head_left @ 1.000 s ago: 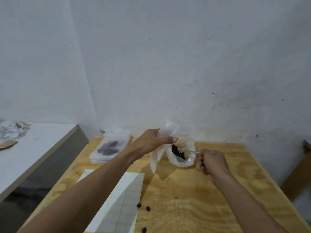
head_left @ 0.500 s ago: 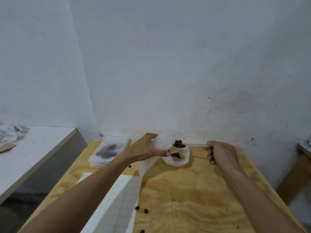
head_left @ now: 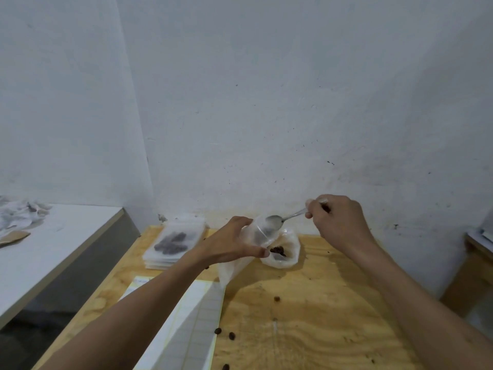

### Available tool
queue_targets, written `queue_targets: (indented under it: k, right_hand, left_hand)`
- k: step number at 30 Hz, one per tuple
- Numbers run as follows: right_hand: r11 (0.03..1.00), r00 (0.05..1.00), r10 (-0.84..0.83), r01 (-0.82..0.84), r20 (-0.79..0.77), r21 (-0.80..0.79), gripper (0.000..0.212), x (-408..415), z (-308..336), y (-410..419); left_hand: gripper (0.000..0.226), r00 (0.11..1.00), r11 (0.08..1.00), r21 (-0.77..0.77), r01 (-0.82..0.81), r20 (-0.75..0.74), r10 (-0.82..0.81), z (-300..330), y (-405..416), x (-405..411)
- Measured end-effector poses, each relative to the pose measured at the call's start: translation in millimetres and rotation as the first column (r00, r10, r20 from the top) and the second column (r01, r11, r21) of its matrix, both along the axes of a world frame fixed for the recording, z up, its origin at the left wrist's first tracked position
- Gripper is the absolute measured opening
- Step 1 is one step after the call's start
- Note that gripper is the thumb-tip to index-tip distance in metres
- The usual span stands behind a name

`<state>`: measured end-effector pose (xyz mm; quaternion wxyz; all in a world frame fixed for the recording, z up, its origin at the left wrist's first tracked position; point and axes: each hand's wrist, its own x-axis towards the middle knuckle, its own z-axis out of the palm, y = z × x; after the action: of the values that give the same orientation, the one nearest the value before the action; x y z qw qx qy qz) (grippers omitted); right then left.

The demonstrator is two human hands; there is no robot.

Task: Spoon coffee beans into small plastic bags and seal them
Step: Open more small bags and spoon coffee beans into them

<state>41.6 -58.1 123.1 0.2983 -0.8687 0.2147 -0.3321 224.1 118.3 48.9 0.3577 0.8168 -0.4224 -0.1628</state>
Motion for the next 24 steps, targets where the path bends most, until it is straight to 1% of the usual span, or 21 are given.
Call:
queue_targets:
  k: [1, 2, 3, 4, 6, 8, 9, 11, 13, 14, 15, 16, 17, 19, 21, 22, 24]
  right_hand:
    - [0.997, 0.999, -0.013, 0.015, 0.032, -0.081, 0.041, -0.8, 1.1, 0.2]
    - [0.99, 0.997, -0.043, 0.052, 0.069, -0.131, 0.041, -1.7, 2.6, -2.3]
    - [0.983, 0.992, -0.085, 0.099, 0.099, -0.152, 0.042, -3.1, 3.6, -6.2]
    - [0.978, 0.986, -0.126, 0.143, 0.111, -0.154, 0.042, -5.2, 3.5, -11.2]
    - [0.97, 0.983, -0.169, 0.18, 0.078, -0.162, 0.041, -9.5, -2.5, -19.4]
    - [0.966, 0.987, -0.163, 0.159, -0.005, -0.205, 0.039, -12.6, -17.8, -21.0]
    - [0.962, 0.986, -0.158, 0.143, -0.046, -0.232, 0.038, -13.2, -27.5, -19.3]
    - [0.948, 0.979, -0.173, 0.135, -0.111, -0.288, 0.037, -13.1, -46.6, -13.9]
    - [0.922, 0.963, -0.215, 0.144, -0.165, -0.358, 0.037, -11.6, -61.6, -8.1]
    - [0.909, 0.952, -0.238, 0.148, -0.192, -0.39, 0.036, -10.5, -66.9, -5.6]
    - [0.9, 0.941, -0.261, 0.156, -0.216, -0.407, 0.034, -9.8, -70.9, -3.4]
    - [0.897, 0.93, -0.283, 0.171, -0.233, -0.407, 0.033, -9.2, -73.4, -1.3]
    - [0.901, 0.921, -0.3, 0.189, -0.247, -0.39, 0.033, -9.1, -75.2, 0.4]
    - [0.924, 0.911, -0.316, 0.232, -0.265, -0.304, 0.036, -9.4, -78.3, 1.0]
    - [0.948, 0.915, -0.314, 0.29, -0.255, -0.13, 0.045, -10.6, -84.8, -1.9]
    - [0.947, 0.917, -0.316, 0.32, -0.245, -0.026, 0.05, -11.5, -89.6, -3.3]
    - [0.914, 0.913, -0.333, 0.374, -0.235, 0.157, 0.056, -13.6, -99.5, -4.9]
  left_hand:
    - [0.082, 1.0, 1.0, -0.018, 0.015, -0.002, -0.015, 2.7, -0.7, -1.1]
    - [0.061, 1.0, 0.999, -0.045, 0.021, -0.012, -0.021, 5.2, -0.2, -2.0]
    - [0.046, 0.999, 0.998, -0.061, 0.024, -0.037, -0.026, 7.8, 1.3, -2.7]
    - [0.039, 0.997, 0.997, -0.073, 0.027, -0.067, -0.032, 10.7, 3.9, -3.2]
    - [0.037, 0.987, 0.996, -0.089, 0.013, -0.161, -0.027, 16.4, 9.9, -5.2]
    - [0.045, 0.962, 0.995, -0.098, 0.001, -0.271, -0.027, 17.0, 11.0, -6.0]
    - [0.051, 0.953, 0.997, -0.082, 0.011, -0.302, -0.035, 18.3, 10.3, -8.0]
    - [0.06, 0.939, 0.998, -0.016, 0.055, -0.339, -0.057, 19.9, 6.9, -11.6]
    - [0.049, 0.925, 0.995, 0.034, 0.099, -0.371, -0.079, 19.4, 1.1, -15.3]
    - [0.044, 0.92, 0.994, 0.038, 0.1, -0.383, -0.078, 18.3, -2.6, -17.0]
    - [0.046, 0.919, 0.997, 0.025, 0.076, -0.39, -0.06, 16.8, -7.2, -17.9]
    - [0.053, 0.92, 0.999, 0.005, 0.035, -0.392, -0.03, 14.2, -12.2, -17.6]
    - [0.059, 0.913, 1.0, -0.024, -0.005, -0.407, -0.005, 13.5, -17.0, -17.5]
    - [0.056, 0.891, 0.991, -0.111, -0.077, -0.453, 0.019, 17.4, -25.5, -17.6]
    - [0.05, 0.874, 0.977, -0.182, -0.114, -0.485, 0.011, 23.9, -35.0, -15.9]
    - [0.047, 0.875, 0.975, -0.199, -0.097, -0.483, -0.011, 26.7, -40.3, -15.3]
    - [0.043, 0.884, 0.98, -0.197, 0.011, -0.456, -0.102, 32.9, -49.2, -19.2]
